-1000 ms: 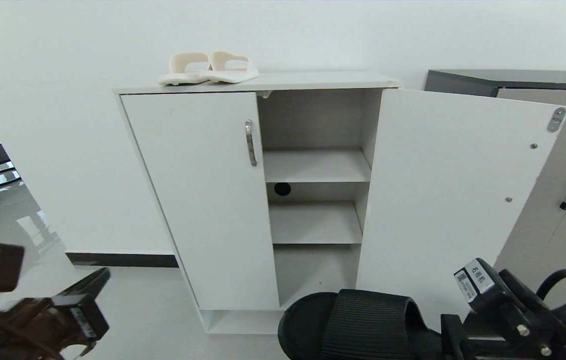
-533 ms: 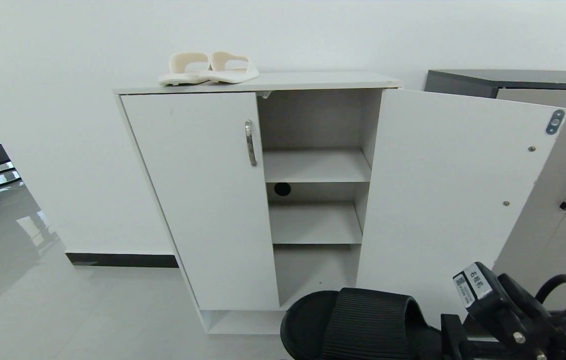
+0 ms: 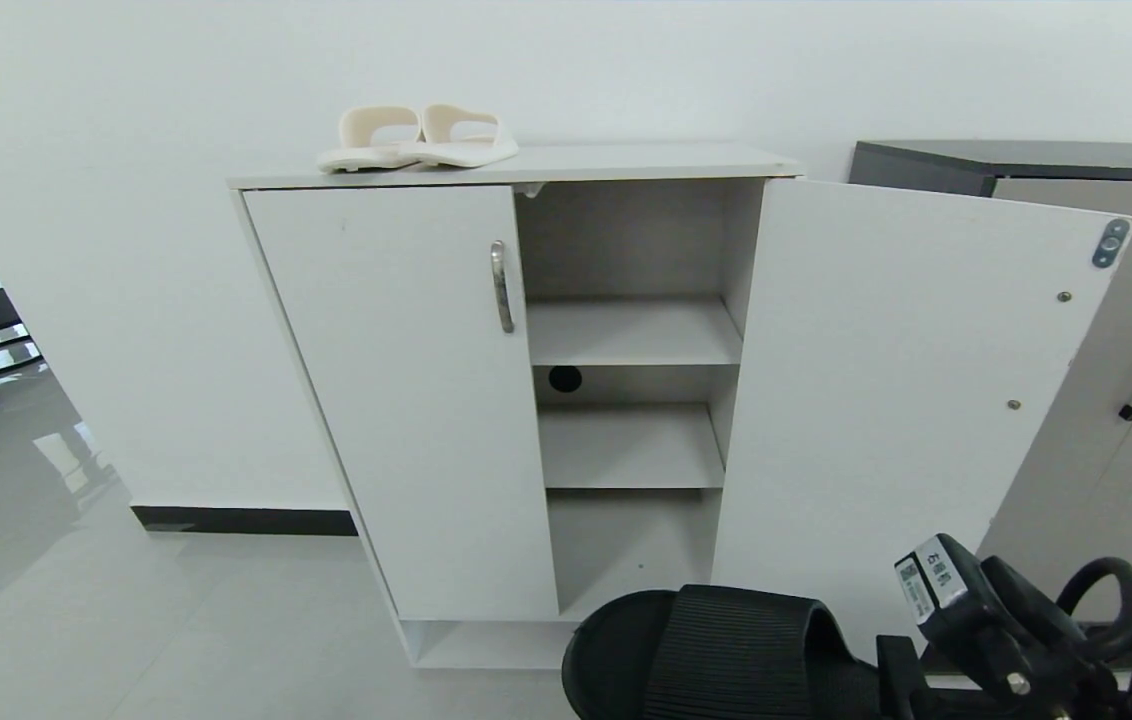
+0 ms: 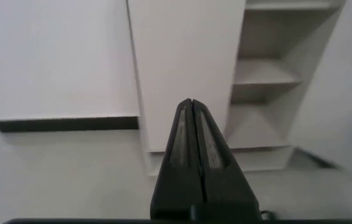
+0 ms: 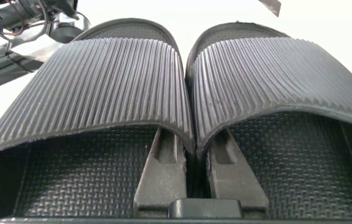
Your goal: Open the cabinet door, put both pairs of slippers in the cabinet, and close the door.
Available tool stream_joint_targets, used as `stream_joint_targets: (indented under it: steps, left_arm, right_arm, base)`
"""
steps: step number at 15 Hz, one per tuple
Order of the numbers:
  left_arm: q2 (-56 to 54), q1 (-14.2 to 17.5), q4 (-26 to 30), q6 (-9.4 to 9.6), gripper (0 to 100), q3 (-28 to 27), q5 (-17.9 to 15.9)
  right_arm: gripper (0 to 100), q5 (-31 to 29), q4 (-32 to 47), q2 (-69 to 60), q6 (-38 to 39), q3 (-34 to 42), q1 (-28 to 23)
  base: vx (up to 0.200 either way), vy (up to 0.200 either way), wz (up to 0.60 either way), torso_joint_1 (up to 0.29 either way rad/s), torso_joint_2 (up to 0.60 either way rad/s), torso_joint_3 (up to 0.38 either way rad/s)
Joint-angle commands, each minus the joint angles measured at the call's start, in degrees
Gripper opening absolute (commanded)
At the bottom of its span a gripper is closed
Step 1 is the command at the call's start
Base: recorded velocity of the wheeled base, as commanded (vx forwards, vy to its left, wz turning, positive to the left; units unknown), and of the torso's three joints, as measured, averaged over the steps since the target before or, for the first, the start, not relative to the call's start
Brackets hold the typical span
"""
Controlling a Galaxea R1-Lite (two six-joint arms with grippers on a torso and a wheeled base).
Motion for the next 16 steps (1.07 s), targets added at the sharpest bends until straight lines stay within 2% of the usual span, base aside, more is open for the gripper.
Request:
stream_joint_targets:
  steps: [1, 3, 4, 6, 8, 10, 12, 14, 16]
  left_arm:
    - [-2.00, 0.02, 0.53, 2.73, 0, 0.49, 1.27]
    - [-2.00, 0.02, 0.45, -0.09, 0, 0.57, 1.63]
    - [-2.00, 0.02, 0.36, -0.70, 0, 0.57, 1.98]
    - [-2.00, 0.02, 0.36, -1.76, 0, 0.57, 1.80]
    - [-2.00, 0.02, 0.36, -1.41, 0, 0.57, 1.71]
    - [-2.00, 0.02, 0.36, -1.49, 0, 0.57, 1.71]
    - [-2.00, 0.02, 0.36, -1.41, 0, 0.49, 1.63]
    - [-2.00, 0.02, 0.36, -1.41, 0, 0.57, 1.71]
    - [-2.00, 0.02, 0.36, -1.05, 0, 0.49, 1.71]
  right_arm:
    - [0, -0.01, -0.03, 0.45, 0.08, -0.02, -0.02]
    - [0, -0.27, 0.06, 1.85, 0.17, -0.20, -0.02]
    - [0, -2.30, 0.06, 5.37, 1.14, -3.28, -0.81]
    - [0, -13.46, 0.24, 15.39, 7.73, -10.31, -1.07]
    - [0, -27.61, 0.59, 28.49, 14.76, -21.82, 0.34]
    - [0, -39.56, 5.77, 37.80, 15.47, -32.19, 0.34]
    - [0, -50.28, 9.73, 44.92, 18.01, -38.96, -0.10]
    - [0, -55.12, 8.59, 48.08, 17.05, -41.07, -1.95]
    - [0, -57.93, -1.26, 52.57, 13.36, -41.51, -3.36]
  base:
    - [0.000, 0.000, 0.00, 0.000, 0.00, 0.000]
    - [0.000, 0.000, 0.00, 0.000, 0.00, 0.000]
    - [0.000, 0.000, 0.00, 0.000, 0.00, 0.000]
    - [0.000, 0.000, 0.00, 0.000, 0.00, 0.000]
    - [0.000, 0.000, 0.00, 0.000, 0.00, 0.000]
    - [0.000, 0.000, 0.00, 0.000, 0.00, 0.000]
    - [0.000, 0.000, 0.00, 0.000, 0.00, 0.000]
    - [0.000, 0.000, 0.00, 0.000, 0.00, 0.000]
    - [0.000, 0.000, 0.00, 0.000, 0.00, 0.000]
